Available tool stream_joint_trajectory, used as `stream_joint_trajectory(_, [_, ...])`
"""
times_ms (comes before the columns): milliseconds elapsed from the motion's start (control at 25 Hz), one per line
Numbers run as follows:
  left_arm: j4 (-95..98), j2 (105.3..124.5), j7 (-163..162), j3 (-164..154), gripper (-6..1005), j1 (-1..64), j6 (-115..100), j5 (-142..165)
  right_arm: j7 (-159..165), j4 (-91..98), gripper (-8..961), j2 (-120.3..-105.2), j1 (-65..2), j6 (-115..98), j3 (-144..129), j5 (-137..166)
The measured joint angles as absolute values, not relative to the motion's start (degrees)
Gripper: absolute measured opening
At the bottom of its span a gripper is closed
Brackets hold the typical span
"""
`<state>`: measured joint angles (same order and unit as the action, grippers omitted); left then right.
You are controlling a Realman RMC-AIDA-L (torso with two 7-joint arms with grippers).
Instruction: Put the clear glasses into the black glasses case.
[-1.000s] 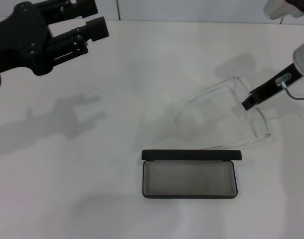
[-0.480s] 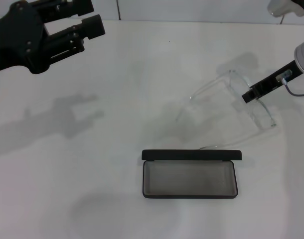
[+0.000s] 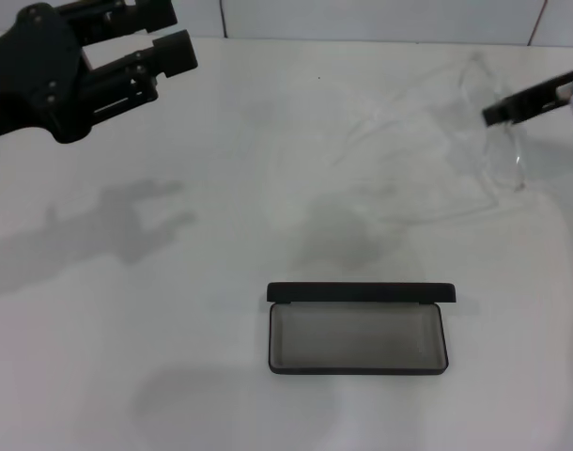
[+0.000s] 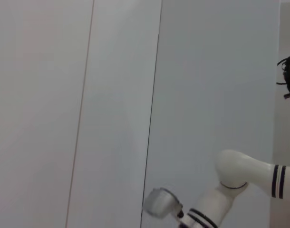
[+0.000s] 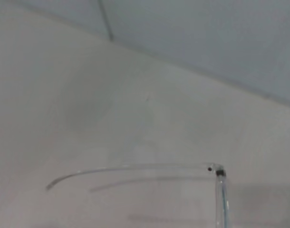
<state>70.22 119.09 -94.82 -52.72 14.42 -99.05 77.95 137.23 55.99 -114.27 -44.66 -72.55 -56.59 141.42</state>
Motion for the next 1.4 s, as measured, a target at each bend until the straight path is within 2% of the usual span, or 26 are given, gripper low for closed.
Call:
stream_joint_trajectory(240, [70.4, 119.15, -95.0, -52.7, 490, 14.6, -99.1, 77.7, 129.6, 66.1, 79, -113.04, -35.0, -72.6, -54.6, 126.7])
stream_joint_trajectory(440, [70.5, 119.35, -95.1, -52.7, 489, 15.3, -99.2, 75.3, 114.2, 67.1, 63, -113.73, -27.3, -75.5, -48.4, 106.0])
stream_joint_trajectory(600, [70.1, 119.48, -95.4, -53.0, 486, 16.2, -99.2, 73.0, 101.2, 63.1, 60, -113.63, -23.3, -84.0, -46.1, 89.9])
stream_joint_trajectory(920, [68.1, 119.62, -95.5, -55.6, 483, 17.5, -99.2, 68.3, 91.5, 53.8, 60, -113.91, -23.4, -97.6, -45.0, 79.8])
stream_joint_trajectory(1000, [67.9, 119.62, -95.8, -57.0, 484, 18.1, -99.3, 67.1, 87.8, 52.2, 60, -114.6, -24.3, -101.5, -45.4, 80.1])
stream_joint_trajectory(1160, [67.9, 119.55, -96.1, -59.0, 484, 19.3, -100.0, 66.0, 87.6, 51.7, 59, -114.87, -25.5, -102.5, -47.6, 81.3])
stream_joint_trajectory(1400, [67.8, 119.39, -96.2, -62.3, 352, 22.6, -101.8, 67.2, 88.0, 48.2, 59, -114.07, -28.6, -102.3, -52.3, 82.0])
